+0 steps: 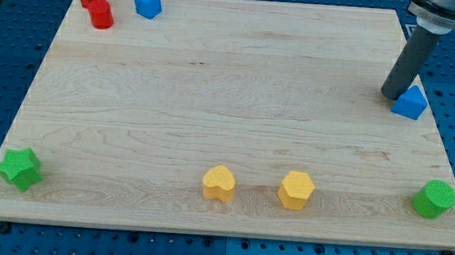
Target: Push the blue cube vertically below the red circle
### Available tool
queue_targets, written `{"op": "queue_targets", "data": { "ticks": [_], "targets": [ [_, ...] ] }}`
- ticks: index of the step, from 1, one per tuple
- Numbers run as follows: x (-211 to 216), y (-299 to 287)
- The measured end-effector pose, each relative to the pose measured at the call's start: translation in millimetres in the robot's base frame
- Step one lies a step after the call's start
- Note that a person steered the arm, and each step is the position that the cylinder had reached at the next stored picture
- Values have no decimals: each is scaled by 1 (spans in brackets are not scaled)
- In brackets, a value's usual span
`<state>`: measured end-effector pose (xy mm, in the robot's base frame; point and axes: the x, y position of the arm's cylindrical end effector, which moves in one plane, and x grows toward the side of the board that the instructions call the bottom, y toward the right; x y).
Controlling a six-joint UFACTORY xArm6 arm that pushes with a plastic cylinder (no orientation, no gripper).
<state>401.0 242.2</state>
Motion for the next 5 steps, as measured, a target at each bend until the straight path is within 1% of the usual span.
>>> {"op": "queue_targets", "data": {
  "ticks": [1, 2, 3, 4, 5],
  "targets": [
    [-25, -24],
    [-49, -100],
    [-57, -126],
    [-62, -126],
    [-109, -139]
  ]
}}
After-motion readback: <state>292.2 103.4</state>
